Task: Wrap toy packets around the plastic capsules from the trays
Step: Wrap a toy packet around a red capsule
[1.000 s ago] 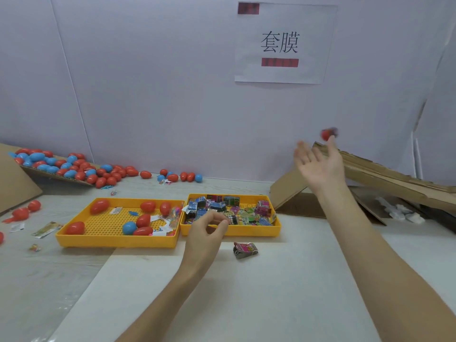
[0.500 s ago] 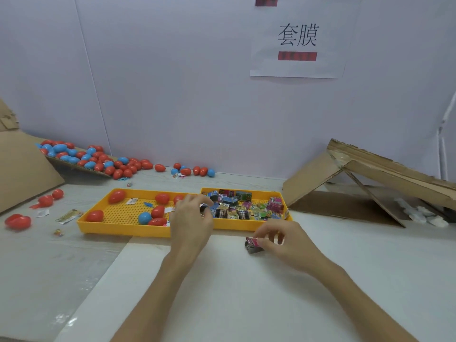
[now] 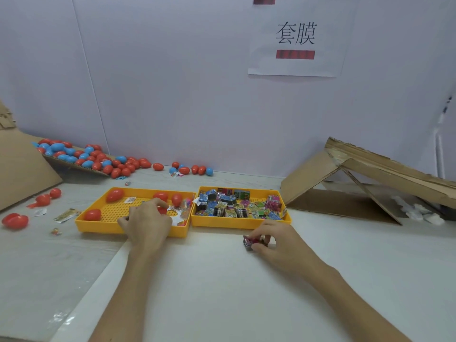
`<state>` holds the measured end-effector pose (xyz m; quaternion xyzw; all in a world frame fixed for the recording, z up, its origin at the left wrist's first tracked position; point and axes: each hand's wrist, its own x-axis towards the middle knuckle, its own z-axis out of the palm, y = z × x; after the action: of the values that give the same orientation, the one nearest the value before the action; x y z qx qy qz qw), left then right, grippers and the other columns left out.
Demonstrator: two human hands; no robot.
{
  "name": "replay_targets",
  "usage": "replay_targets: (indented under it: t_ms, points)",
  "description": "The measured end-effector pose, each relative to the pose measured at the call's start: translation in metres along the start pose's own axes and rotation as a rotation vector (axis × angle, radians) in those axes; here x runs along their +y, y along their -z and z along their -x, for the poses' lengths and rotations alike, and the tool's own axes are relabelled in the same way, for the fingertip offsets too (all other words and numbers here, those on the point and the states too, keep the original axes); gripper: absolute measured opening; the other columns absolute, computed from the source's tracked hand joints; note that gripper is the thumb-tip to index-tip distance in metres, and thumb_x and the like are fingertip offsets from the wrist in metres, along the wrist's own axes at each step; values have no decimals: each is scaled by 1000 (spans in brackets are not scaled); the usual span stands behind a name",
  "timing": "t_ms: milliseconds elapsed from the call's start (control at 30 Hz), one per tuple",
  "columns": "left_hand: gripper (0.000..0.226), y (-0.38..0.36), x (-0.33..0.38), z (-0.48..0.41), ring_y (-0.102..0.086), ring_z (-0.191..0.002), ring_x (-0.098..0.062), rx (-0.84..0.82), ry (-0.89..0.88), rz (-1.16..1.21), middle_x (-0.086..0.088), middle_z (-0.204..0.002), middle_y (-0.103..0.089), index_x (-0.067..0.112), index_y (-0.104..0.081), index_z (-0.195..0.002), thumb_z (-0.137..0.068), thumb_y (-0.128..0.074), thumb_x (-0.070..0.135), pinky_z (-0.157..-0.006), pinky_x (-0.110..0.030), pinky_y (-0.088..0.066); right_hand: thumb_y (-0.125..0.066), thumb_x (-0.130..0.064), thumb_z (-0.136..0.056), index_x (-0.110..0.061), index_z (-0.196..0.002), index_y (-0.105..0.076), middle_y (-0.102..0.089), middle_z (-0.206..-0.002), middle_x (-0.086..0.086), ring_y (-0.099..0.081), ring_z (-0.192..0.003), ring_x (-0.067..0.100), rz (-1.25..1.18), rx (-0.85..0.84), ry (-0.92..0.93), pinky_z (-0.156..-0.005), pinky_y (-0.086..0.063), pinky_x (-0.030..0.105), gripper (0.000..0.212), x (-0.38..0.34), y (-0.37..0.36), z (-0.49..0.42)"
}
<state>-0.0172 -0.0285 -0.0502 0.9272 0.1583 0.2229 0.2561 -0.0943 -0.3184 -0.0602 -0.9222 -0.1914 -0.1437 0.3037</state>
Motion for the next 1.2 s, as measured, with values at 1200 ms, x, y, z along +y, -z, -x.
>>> replay_targets:
  t_ms: [1200]
  points:
    - [36,-43,57,77,-50,-91,10,-615,-854,301,22,-101,-44,45,-60,-114,-83,-67,63,-66,-19,-39,-71,-2,-77,-20,-78,-73,-70,-75,-15,-67,-76,6,-66,113,44,-72,-47,11,18,-5,2,1]
